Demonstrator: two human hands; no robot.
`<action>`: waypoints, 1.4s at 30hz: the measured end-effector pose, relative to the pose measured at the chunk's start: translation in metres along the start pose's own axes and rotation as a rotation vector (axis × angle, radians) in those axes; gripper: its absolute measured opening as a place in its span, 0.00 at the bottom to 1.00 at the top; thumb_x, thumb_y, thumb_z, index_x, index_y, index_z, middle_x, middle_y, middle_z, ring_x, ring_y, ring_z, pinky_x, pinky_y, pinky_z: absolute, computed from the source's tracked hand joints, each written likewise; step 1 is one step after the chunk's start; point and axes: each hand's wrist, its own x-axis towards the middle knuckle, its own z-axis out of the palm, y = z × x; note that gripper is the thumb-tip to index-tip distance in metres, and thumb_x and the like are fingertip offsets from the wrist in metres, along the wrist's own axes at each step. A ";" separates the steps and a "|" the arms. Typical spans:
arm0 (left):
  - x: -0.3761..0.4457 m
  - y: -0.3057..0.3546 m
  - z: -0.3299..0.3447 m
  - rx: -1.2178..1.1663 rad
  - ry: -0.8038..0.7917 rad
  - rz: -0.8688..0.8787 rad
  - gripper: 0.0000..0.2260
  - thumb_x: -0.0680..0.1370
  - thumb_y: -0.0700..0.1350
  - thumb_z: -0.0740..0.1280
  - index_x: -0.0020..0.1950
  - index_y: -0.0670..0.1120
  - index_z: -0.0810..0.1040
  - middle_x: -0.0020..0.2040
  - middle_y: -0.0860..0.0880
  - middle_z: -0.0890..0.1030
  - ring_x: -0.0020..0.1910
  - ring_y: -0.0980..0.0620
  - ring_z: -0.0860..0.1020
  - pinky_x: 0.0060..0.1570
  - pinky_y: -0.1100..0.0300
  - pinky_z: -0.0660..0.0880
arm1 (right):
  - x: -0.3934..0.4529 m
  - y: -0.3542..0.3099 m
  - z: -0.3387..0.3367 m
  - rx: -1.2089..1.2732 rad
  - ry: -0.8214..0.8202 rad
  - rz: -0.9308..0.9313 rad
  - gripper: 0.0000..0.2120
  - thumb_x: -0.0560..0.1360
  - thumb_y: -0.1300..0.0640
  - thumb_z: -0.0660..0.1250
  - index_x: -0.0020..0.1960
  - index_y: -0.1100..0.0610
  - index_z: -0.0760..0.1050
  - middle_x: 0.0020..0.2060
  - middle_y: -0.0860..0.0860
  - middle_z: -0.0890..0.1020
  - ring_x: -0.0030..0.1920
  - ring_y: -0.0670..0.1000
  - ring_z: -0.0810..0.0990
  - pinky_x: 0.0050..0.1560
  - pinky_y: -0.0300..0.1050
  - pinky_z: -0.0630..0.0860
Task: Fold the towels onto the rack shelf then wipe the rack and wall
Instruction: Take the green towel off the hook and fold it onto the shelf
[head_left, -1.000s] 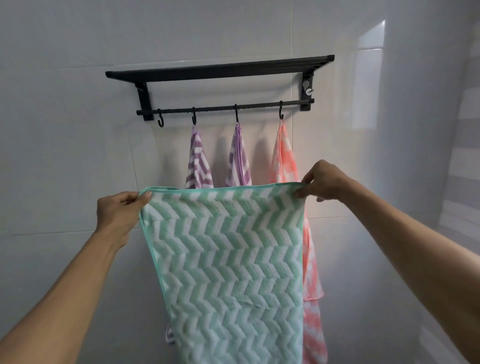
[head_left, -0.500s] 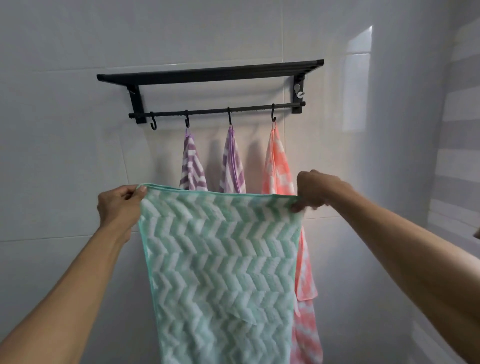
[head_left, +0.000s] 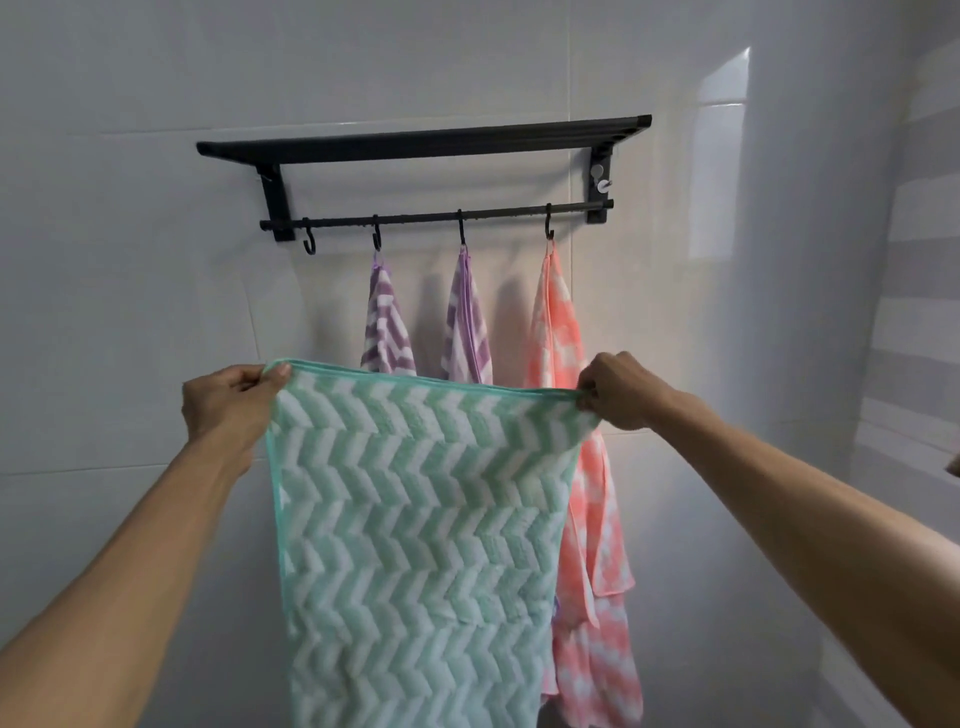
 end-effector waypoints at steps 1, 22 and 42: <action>-0.001 0.000 0.000 0.007 -0.005 -0.008 0.09 0.71 0.48 0.79 0.43 0.45 0.84 0.43 0.43 0.85 0.41 0.49 0.81 0.54 0.48 0.82 | 0.001 -0.001 0.000 0.000 0.022 0.011 0.08 0.79 0.60 0.66 0.52 0.59 0.84 0.42 0.55 0.81 0.47 0.60 0.79 0.43 0.44 0.69; -0.005 -0.007 -0.005 0.062 0.091 -0.088 0.12 0.71 0.51 0.79 0.36 0.47 0.80 0.43 0.43 0.83 0.40 0.49 0.79 0.53 0.44 0.82 | 0.004 0.002 -0.003 0.254 0.051 0.017 0.15 0.79 0.53 0.68 0.40 0.62 0.83 0.31 0.54 0.85 0.21 0.41 0.74 0.28 0.30 0.70; -0.042 -0.095 -0.015 0.082 -0.345 -0.628 0.09 0.79 0.33 0.64 0.54 0.30 0.80 0.50 0.31 0.83 0.38 0.39 0.84 0.39 0.44 0.83 | -0.048 0.014 0.082 1.088 -0.330 0.497 0.22 0.75 0.47 0.73 0.57 0.66 0.80 0.46 0.58 0.87 0.42 0.55 0.86 0.41 0.51 0.83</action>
